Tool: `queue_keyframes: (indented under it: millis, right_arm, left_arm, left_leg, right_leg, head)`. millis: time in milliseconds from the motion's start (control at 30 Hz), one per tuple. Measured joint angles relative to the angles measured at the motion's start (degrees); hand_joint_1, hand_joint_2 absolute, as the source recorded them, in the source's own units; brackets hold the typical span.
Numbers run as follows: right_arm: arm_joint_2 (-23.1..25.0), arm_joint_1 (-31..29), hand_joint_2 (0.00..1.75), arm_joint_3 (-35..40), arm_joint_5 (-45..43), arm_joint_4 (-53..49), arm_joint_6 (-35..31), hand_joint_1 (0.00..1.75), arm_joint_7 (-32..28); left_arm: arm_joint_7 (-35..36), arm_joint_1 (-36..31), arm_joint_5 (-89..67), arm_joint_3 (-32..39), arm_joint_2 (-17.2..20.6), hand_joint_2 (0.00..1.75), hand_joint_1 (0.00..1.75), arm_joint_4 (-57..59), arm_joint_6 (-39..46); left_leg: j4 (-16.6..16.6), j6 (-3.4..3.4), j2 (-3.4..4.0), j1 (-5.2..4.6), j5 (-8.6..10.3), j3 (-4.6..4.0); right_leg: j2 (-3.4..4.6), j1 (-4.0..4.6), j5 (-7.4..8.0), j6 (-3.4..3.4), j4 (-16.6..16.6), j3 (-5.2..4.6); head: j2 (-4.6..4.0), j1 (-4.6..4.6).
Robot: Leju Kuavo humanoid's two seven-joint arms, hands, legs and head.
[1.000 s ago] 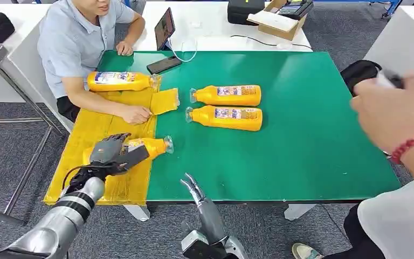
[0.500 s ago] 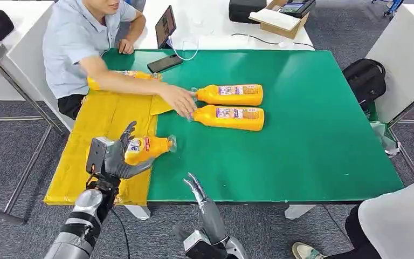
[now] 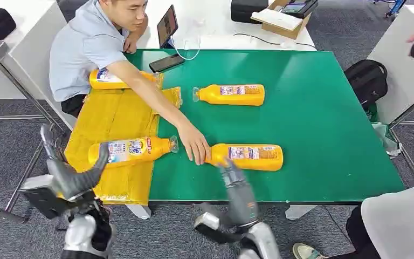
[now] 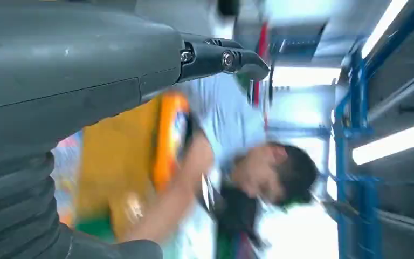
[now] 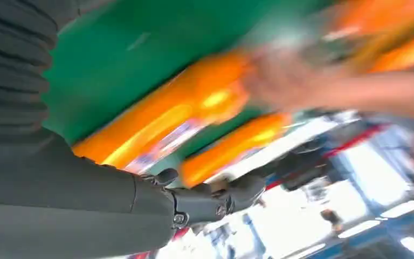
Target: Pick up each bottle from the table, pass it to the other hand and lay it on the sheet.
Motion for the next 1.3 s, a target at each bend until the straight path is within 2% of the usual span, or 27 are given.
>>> queue_keyframes:
  millis: [167,267,600,833,1167,1233,1267,1300]
  right_arm:
    - [-2.19,-3.86,1.75,-7.55,6.06,6.00,-0.39,0.00,1.35]
    - [-3.02,-7.51,1.75,-9.04,7.50,10.90,2.36,0.00,4.45]
    - [-3.39,-19.21,1.75,-9.19,9.69,26.73,2.62,0.00,8.95]
    - [-2.91,-27.57,1.75,-7.52,16.12,34.61,11.38,0.00,16.14]
    - [-1.71,-31.25,1.75,-4.12,19.85,38.45,13.66,0.00,18.31]
    - [-1.36,-31.95,1.75,-3.66,20.01,38.82,16.51,0.44,19.47]
    - [-1.23,-32.38,1.75,-3.44,19.96,39.04,18.61,1.55,20.13]
    - [-1.25,-32.88,1.75,-3.27,19.77,39.26,20.95,1.66,20.54]
  left_arm:
    - [-2.10,1.38,-0.24,-6.90,0.02,1.75,0.00,4.27,3.63]
    - [-4.69,1.69,-0.35,-9.08,0.15,1.75,0.00,5.34,4.76]
    - [-5.90,1.01,-0.42,-13.91,-0.26,1.75,0.00,7.54,5.20]
    - [-5.26,-1.46,2.18,-18.12,-0.07,1.75,0.00,10.86,5.22]
    - [-5.48,-2.24,2.47,-19.59,-0.07,1.75,0.00,12.57,5.27]
    - [-4.83,-2.26,2.79,-19.72,0.07,1.75,0.00,12.57,5.27]
    - [-4.41,-2.30,3.17,-19.99,0.18,1.75,0.00,12.57,5.27]
    - [-4.07,-2.39,3.60,-20.36,0.35,1.75,0.00,12.59,5.27]
  left_leg:
    - [0.03,0.07,0.05,-0.04,0.03,-0.03]
    - [0.04,0.07,0.11,-0.03,0.03,-0.02]
    - [0.03,0.06,0.11,0.01,0.05,-0.01]
    - [0.04,0.15,0.11,-0.02,0.11,0.07]
    - [0.04,0.15,0.12,0.00,0.12,0.09]
    - [0.04,0.15,0.19,0.00,0.11,0.13]
    - [0.04,0.15,0.24,0.00,0.11,0.18]
    - [0.04,0.14,0.27,0.00,0.10,0.25]
  right_leg:
    - [0.01,-0.03,0.13,0.15,0.00,0.03]
    - [0.05,-0.02,0.14,0.15,0.01,0.01]
    - [0.04,0.01,0.13,0.15,0.02,0.02]
    - [0.04,-0.01,0.16,0.17,0.01,0.10]
    - [0.04,0.01,0.16,0.18,0.02,0.12]
    - [0.07,0.01,0.16,0.18,0.01,0.12]
    - [0.09,0.01,0.16,0.18,0.01,0.12]
    - [0.09,0.01,0.16,0.17,0.00,0.14]
  head:
    - [0.00,0.00]
    - [0.00,-0.04]
    - [0.00,-0.02]
    - [0.00,-0.02]
    - [0.00,0.00]
    - [0.00,-0.02]
    - [0.00,-0.02]
    - [0.00,-0.02]
